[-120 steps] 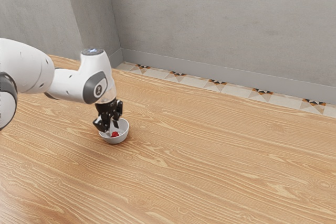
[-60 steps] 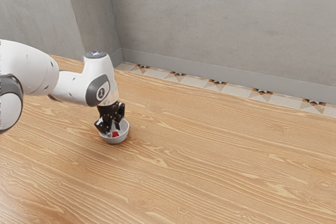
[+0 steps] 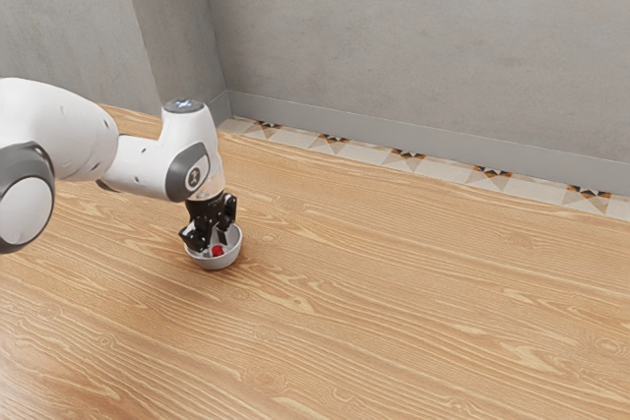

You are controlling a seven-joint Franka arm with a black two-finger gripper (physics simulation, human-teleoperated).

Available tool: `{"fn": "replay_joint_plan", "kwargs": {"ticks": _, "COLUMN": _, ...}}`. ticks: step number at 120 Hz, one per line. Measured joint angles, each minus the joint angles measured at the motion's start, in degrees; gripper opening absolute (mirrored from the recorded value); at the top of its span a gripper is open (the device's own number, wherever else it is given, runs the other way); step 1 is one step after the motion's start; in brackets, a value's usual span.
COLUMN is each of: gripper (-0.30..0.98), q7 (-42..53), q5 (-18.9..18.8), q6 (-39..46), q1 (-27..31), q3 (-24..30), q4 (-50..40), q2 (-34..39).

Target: Take strawberry from the bowl

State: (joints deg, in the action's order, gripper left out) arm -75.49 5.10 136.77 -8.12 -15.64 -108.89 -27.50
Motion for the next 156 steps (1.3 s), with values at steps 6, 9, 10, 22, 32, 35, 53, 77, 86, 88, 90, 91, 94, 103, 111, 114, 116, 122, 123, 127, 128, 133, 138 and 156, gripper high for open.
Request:
{"fn": "replay_joint_plan", "kwargs": {"ticks": 6, "gripper": 0.26, "q7": 0.1, "q5": 0.01, "q6": 0.01, "q1": -0.02, "q3": 0.0, "q4": -0.02, "q2": -0.01}}
{"fn": "replay_joint_plan", "kwargs": {"ticks": 9, "gripper": 0.26, "q7": 0.14, "q5": 0.0, "q6": 0.02, "q1": 0.0, "q3": 0.0, "q4": -0.01, "q2": -0.07}}
{"fn": "replay_joint_plan", "kwargs": {"ticks": 10, "gripper": 0.26, "q7": 0.16, "q5": 0.0, "q6": 0.02, "q1": 0.01, "q3": 0.0, "q4": -0.01, "q2": -0.11}}
{"fn": "replay_joint_plan", "kwargs": {"ticks": 22, "gripper": 0.23, "q7": 0.32, "q5": 0.0, "q6": 0.04, "q1": 0.02, "q3": 0.0, "q4": -0.02, "q2": -0.34}}
{"fn": "replay_joint_plan", "kwargs": {"ticks": 32, "gripper": 0.18, "q7": 0.44, "q5": 0.0, "q6": 0.05, "q1": 0.03, "q3": 0.0, "q4": -0.02, "q2": -0.42}}
{"fn": "replay_joint_plan", "kwargs": {"ticks": 35, "gripper": 0.16, "q7": 0.46, "q5": -0.01, "q6": 0.05, "q1": 0.03, "q3": 0.0, "q4": -0.02, "q2": -0.43}}
{"fn": "replay_joint_plan", "kwargs": {"ticks": 53, "gripper": 0.07, "q7": 0.49, "q5": -0.21, "q6": -0.08, "q1": -0.07, "q3": -0.01, "q4": -0.03, "q2": -0.3}}
{"fn": "replay_joint_plan", "kwargs": {"ticks": 77, "gripper": 0.0, "q7": 0.31, "q5": -0.45, "q6": -0.47, "q1": -0.57, "q3": -0.08, "q4": -0.31, "q2": 1.83}}
{"fn": "replay_joint_plan", "kwargs": {"ticks": 86, "gripper": -0.01, "q7": 0.21, "q5": -0.56, "q6": -0.75, "q1": -1.05, "q3": -0.12, "q4": -0.74, "q2": 3.64}}
{"fn": "replay_joint_plan", "kwargs": {"ticks": 88, "gripper": -0.02, "q7": 0.19, "q5": -0.59, "q6": -0.82, "q1": -1.19, "q3": -0.12, "q4": -0.85, "q2": 4.17}}
{"fn": "replay_joint_plan", "kwargs": {"ticks": 90, "gripper": -0.02, "q7": 0.17, "q5": -0.63, "q6": -0.89, "q1": -1.4, "q3": -0.14, "q4": -0.96, "q2": 4.74}}
{"fn": "replay_joint_plan", "kwargs": {"ticks": 91, "gripper": -0.02, "q7": 0.16, "q5": -0.66, "q6": -0.92, "q1": -1.5, "q3": -0.14, "q4": -1.04, "q2": 5.0}}
{"fn": "replay_joint_plan", "kwargs": {"ticks": 94, "gripper": -0.02, "q7": 0.13, "q5": -0.72, "q6": -1.02, "q1": -1.75, "q3": -0.14, "q4": -1.29, "q2": 5.76}}
{"fn": "replay_joint_plan", "kwargs": {"ticks": 103, "gripper": -0.03, "q7": 0.04, "q5": -0.86, "q6": -1.57, "q1": -2.93, "q3": -0.19, "q4": -1.84, "q2": 7.77}}
{"fn": "replay_joint_plan", "kwargs": {"ticks": 111, "gripper": -0.04, "q7": -0.03, "q5": -0.96, "q6": -2.1, "q1": -5.01, "q3": -0.2, "q4": -2.11, "q2": 8.86}}
{"fn": "replay_joint_plan", "kwargs": {"ticks": 114, "gripper": -0.04, "q7": -0.06, "q5": -0.98, "q6": -2.26, "q1": -5.82, "q3": -0.2, "q4": -2.15, "q2": 9.0}}
{"fn": "replay_joint_plan", "kwargs": {"ticks": 116, "gripper": -0.04, "q7": -0.08, "q5": -1.0, "q6": -2.36, "q1": -6.38, "q3": -0.2, "q4": -2.17, "q2": 9.06}}
{"fn": "replay_joint_plan", "kwargs": {"ticks": 122, "gripper": -0.04, "q7": -0.12, "q5": -1.04, "q6": -2.63, "q1": -7.99, "q3": -0.2, "q4": -2.16, "q2": 9.19}}
{"fn": "replay_joint_plan", "kwargs": {"ticks": 123, "gripper": -0.04, "q7": -0.13, "q5": -1.04, "q6": -2.67, "q1": -8.23, "q3": -0.2, "q4": -2.15, "q2": 9.18}}
{"fn": "replay_joint_plan", "kwargs": {"ticks": 127, "gripper": -0.04, "q7": -0.17, "q5": -1.03, "q6": -2.8, "q1": -9.23, "q3": -0.2, "q4": -2.07, "q2": 9.0}}
{"fn": "replay_joint_plan", "kwargs": {"ticks": 128, "gripper": -0.04, "q7": -0.17, "q5": -1.03, "q6": -2.83, "q1": -9.46, "q3": -0.2, "q4": -2.05, "q2": 8.94}}
{"fn": "replay_joint_plan", "kwargs": {"ticks": 133, "gripper": -0.04, "q7": -0.22, "q5": -1.03, "q6": -2.96, "q1": -10.59, "q3": -0.2, "q4": -2.0, "q2": 8.67}}
{"fn": "replay_joint_plan", "kwargs": {"ticks": 138, "gripper": -0.04, "q7": -0.25, "q5": -1.02, "q6": -3.06, "q1": -11.63, "q3": -0.2, "q4": -1.93, "q2": 8.26}}
{"fn": "replay_joint_plan", "kwargs": {"ticks": 156, "gripper": -0.04, "q7": -0.41, "q5": -0.84, "q6": -3.11, "q1": -15.31, "q3": -0.13, "q4": -1.74, "q2": 5.72}}
